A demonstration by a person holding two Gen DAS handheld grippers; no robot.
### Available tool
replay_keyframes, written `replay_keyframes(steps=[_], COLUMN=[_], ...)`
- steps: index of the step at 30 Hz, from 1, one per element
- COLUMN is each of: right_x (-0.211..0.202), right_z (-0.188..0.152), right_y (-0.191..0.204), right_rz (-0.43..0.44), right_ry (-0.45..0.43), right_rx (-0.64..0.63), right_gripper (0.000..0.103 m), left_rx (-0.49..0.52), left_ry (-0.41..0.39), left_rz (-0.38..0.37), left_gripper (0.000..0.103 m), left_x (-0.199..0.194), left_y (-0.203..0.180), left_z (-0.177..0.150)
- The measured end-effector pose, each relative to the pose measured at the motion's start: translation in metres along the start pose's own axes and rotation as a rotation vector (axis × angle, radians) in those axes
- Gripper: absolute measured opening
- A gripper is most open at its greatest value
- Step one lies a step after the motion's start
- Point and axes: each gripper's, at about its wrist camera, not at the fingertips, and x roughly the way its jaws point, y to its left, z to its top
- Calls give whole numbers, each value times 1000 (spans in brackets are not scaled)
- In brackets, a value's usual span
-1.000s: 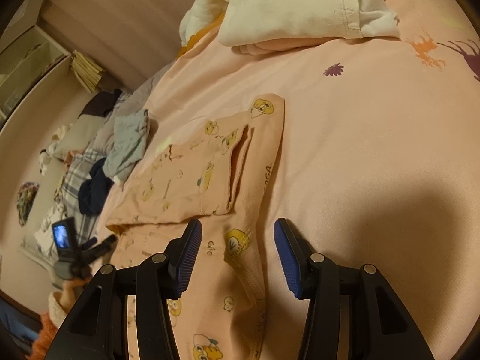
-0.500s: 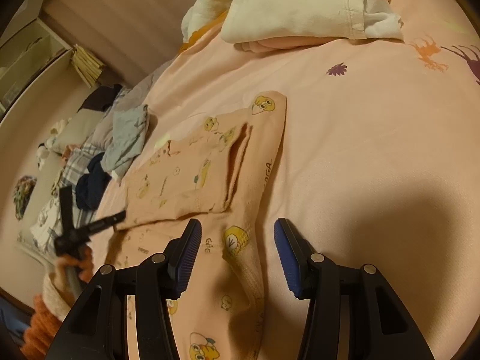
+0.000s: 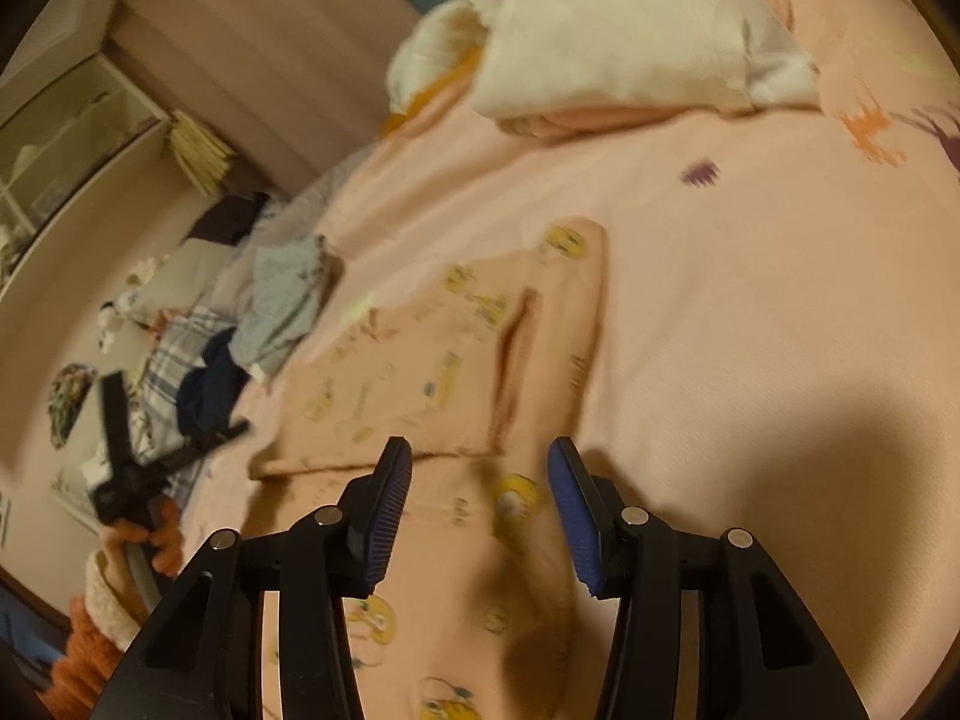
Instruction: Fold small clothes
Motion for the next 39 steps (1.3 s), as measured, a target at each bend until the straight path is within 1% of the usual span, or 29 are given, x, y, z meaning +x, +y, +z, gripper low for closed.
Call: replay_keyframes(steps=[1, 2, 3, 4, 5, 6, 7, 8, 9, 10, 11, 12, 13, 14, 15, 16, 17, 18, 19, 20, 22, 24, 26, 31, 33, 34, 36, 38, 39], right_x=[0, 1, 3, 11, 17, 26, 37, 38, 35, 27, 18, 9, 1, -3, -2, 4, 10, 21, 38, 46, 43, 42, 42, 39, 38, 38, 37, 30, 28], right_z=[0, -1, -2, -4, -5, -7, -10, -10, -9, -7, -5, -3, -1, 1, 2, 3, 3, 2, 0, 0, 1, 0, -1, -3, -4, -4, -5, -5, -6], right_y=[4, 9, 13, 19, 21, 22, 22, 22, 22, 23, 23, 24, 24, 23, 22, 20, 19, 18, 16, 15, 16, 15, 15, 16, 14, 15, 16, 16, 17], right_rz=[4, -1, -7, -25, -55, -114, -186, -198, -189, -164, -143, -124, -94, -57, -34, -41, -65, -98, -135, -159, -156, -183, -193, -245, -250, -254, -259, -263, -267], right_ry=[-21, -35, -33, -4, 23, 60, 92, 89, 76, 39, -11, -64, -113, -139, -139, -112, -89, -49, 31, 70, 62, 72, 78, 122, 134, 143, 158, 171, 177], right_rx=[-14, -35, -57, -98, -119, -139, -155, -159, -158, -154, -153, -149, -143, -140, -138, -134, -137, -148, -151, -149, -143, -151, -148, -180, -174, -175, -176, -141, -125], right_gripper=[50, 50, 50, 48, 41, 31, 27, 26, 25, 23, 19, 19, 19, 19, 19, 19, 19, 19, 17, 14, 14, 7, 6, 5, 5, 5, 5, 6, 9], left_rx=[0, 11, 42, 83, 103, 116, 123, 118, 108, 80, 48, 9, -11, -5, 29, 66, 115, 146, 156, 157, 133, 103, 83, 114, 63, 41, 22, 15, 0], left_ry=[19, 10, -55, -81, -83, -78, -65, -56, -51, -46, -51, -69, -86, -99, -97, -81, -47, -64, -95, -100, -85, -70, -58, -20, 27, 34, 41, 35, 17], left_rz=[2, 14, 40, 73, 95, 111, 119, 117, 111, 86, 53, 6, -19, -11, 34, 80, 122, 133, 139, 143, 125, 98, 77, 50, 17, 6, -25, 8, 22], left_gripper=[25, 25, 25, 25, 25, 25, 25, 25, 25, 24, 24, 24, 27, 31, 35, 33, 34, 34, 34, 34, 34, 34, 34, 34, 34, 36, 36, 37, 39], left_x=[11, 20, 20, 21, 22, 22, 23, 21, 18, 12, 6, -1, -7, -9, -6, 1, 13, 17, 15, 14, 16, 17, 16, 7, 5, 1, -9, -25, -36], left_y=[-2, -5, -11, -17, -21, -24, -26, -24, -21, -17, -11, -4, -1, 0, -1, -8, -12, -14, -15, -15, -11, -4, -2, 0, 9, 14, 21, 25, 27], left_z=[-9, -18, -25, -29, -30, -29, -27, -25, -22, -20, -19, -19, -21, -22, -25, -30, -35, -41, -45, -46, -43, -40, -40, -46, -53, -56, -65, -75, -81])
